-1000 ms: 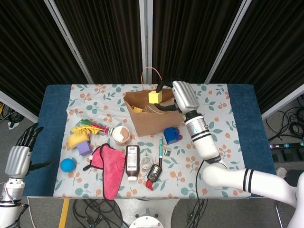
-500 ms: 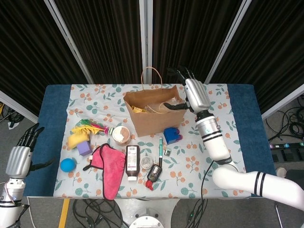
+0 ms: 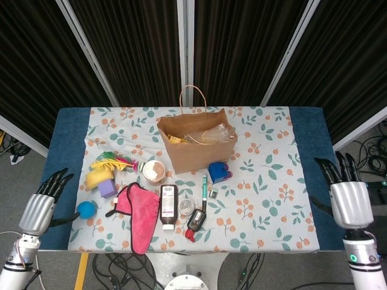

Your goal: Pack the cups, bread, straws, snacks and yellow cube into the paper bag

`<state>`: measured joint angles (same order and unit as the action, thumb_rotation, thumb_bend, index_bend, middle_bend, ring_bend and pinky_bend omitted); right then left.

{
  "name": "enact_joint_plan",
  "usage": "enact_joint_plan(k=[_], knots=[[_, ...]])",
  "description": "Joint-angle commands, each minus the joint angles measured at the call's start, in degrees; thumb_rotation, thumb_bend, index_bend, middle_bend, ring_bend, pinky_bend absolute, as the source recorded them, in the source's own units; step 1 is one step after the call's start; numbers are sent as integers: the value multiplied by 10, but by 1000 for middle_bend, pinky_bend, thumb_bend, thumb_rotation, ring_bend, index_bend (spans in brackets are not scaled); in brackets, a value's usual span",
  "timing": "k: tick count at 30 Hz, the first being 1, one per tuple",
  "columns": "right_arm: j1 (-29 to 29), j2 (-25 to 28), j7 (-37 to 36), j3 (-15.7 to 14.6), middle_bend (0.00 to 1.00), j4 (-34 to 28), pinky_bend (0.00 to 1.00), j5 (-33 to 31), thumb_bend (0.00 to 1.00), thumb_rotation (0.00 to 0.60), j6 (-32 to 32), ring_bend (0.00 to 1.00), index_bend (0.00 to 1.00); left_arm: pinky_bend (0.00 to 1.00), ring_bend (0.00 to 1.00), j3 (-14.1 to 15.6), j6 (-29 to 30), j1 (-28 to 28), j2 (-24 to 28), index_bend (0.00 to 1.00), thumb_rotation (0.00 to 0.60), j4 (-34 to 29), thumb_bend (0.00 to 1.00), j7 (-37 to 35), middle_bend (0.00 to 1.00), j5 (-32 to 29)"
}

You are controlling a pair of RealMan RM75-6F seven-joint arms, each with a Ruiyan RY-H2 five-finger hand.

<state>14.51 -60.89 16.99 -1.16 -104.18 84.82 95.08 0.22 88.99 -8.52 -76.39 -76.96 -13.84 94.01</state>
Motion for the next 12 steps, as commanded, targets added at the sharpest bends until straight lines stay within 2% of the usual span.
enact_joint_plan(k=[1,6,12], knots=[[-77,-51,-53,-27,198,145,0,6,0,600,36,0,141,188,92,2,1,2,3,154,581,-4,156,7,145,-1],[-85,-75,-71,-21,173,203,0,-6,0,600,5,0,141,186,92,5,-3,5,26,154,582,-19,155,24,145,-4],[-84,-85,-83,-5,169,214,0,4,0,600,-4,0,141,183,92,-1,1,12,36,154,580,-32,156,23,145,-18]])
